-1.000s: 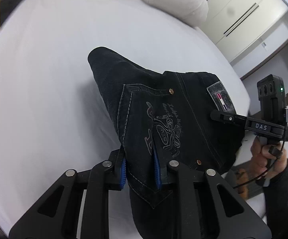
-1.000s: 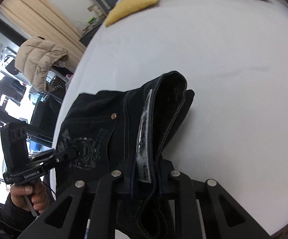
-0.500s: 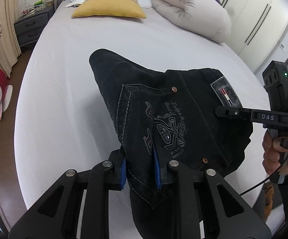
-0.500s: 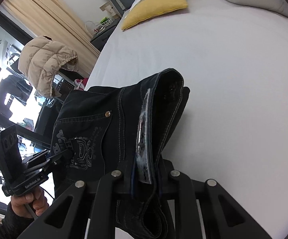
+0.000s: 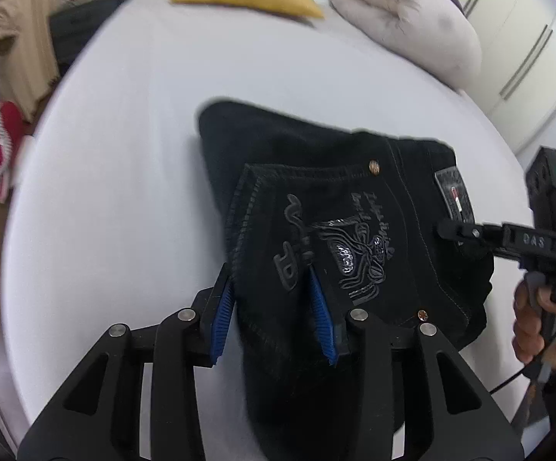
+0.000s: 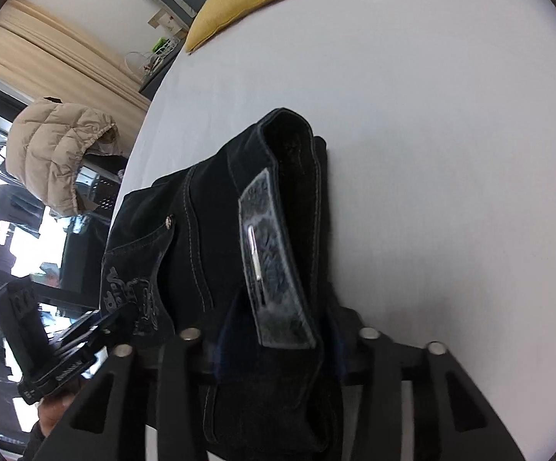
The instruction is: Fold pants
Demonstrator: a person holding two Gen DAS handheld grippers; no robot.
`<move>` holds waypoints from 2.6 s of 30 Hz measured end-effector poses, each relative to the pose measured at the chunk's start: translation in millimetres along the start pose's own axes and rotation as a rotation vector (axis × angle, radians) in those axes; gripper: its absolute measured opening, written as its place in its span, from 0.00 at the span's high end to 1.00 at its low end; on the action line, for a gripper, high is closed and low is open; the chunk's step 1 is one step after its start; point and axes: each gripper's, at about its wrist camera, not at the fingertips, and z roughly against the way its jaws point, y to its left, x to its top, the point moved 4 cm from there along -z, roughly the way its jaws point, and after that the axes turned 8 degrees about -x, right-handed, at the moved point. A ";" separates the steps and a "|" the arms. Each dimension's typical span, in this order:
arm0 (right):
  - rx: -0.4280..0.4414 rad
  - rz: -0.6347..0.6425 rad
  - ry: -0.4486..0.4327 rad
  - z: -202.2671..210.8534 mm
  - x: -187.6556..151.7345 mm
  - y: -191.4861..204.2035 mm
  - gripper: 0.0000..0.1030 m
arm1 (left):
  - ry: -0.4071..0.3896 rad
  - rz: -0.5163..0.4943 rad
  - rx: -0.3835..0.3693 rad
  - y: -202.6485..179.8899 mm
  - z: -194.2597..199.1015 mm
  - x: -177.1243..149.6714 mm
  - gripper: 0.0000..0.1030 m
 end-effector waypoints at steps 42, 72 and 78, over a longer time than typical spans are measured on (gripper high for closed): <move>-0.370 0.270 -0.679 305.9 -231.3 137.8 0.00 | -0.414 -0.050 0.366 -180.4 359.6 -201.9 0.00; -0.404 0.252 -0.605 287.6 -236.3 129.5 0.00 | -0.295 -0.045 0.339 -158.5 299.6 -183.1 0.00; -0.404 0.251 -0.592 284.5 -237.1 128.9 0.00 | -0.288 -0.031 0.342 -153.1 293.7 -181.8 0.00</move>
